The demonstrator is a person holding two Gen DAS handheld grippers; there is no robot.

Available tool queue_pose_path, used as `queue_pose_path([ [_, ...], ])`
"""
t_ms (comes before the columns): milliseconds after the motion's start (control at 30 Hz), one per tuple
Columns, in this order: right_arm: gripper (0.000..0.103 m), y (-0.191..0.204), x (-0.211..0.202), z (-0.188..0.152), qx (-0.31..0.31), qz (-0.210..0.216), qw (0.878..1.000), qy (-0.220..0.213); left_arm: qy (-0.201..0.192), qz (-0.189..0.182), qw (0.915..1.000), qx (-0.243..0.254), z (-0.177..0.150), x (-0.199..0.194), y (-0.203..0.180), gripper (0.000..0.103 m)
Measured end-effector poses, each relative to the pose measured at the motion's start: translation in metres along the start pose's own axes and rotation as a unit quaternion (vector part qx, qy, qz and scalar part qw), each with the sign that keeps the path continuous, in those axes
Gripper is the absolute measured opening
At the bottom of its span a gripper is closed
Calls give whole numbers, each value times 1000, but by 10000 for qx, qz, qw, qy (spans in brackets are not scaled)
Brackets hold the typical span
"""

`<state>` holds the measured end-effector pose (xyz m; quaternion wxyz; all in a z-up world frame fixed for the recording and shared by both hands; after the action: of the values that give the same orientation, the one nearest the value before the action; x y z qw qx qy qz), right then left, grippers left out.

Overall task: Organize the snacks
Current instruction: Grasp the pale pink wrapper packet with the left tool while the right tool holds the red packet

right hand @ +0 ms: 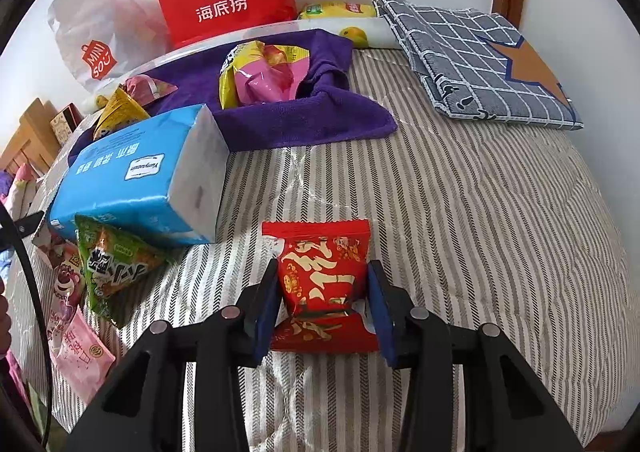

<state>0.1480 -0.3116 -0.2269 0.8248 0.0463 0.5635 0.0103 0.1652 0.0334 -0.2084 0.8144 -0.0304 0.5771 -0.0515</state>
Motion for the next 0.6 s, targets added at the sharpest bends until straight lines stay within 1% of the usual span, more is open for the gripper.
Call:
queue_pose_path([
  [233,41,13,-13,1,5,-75,9999,-94,210,41,9997,136,0,19,-11,85],
  [333,41,17,-16,3,-6,-101,9999,-96,214,116,9995,184,-1,23,-14,76],
  [367,41,19,-16,3,-17,-111,9999,-89,189,136,9995,194,-1,22,-14,75],
  [433,41,22,-17,4,-46,-125,9999,-84,157,160,9994,281,-1,22,-15,59],
  [500,41,24,-18,4,-83,-109,9999,-100,156,267,9990,308,0,21,-14,53],
  [567,41,28,-20,4,-112,-55,9998,-134,165,254,9992,277,0,21,-12,53],
  [600,41,29,-20,4,-122,-38,9998,-138,169,260,9991,272,1,21,-12,55],
])
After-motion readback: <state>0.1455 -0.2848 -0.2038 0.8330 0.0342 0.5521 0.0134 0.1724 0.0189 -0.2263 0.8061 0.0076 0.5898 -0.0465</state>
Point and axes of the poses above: each gripper's, at about its wrist camera, not at the fingertips, and x roughly the way its jaws point, y to its left, z to its top, the point moved 3 cm from there along x, roughly the way its jaws point, and after that the axes turned 12 degrees about y, right-handed, at the moved point
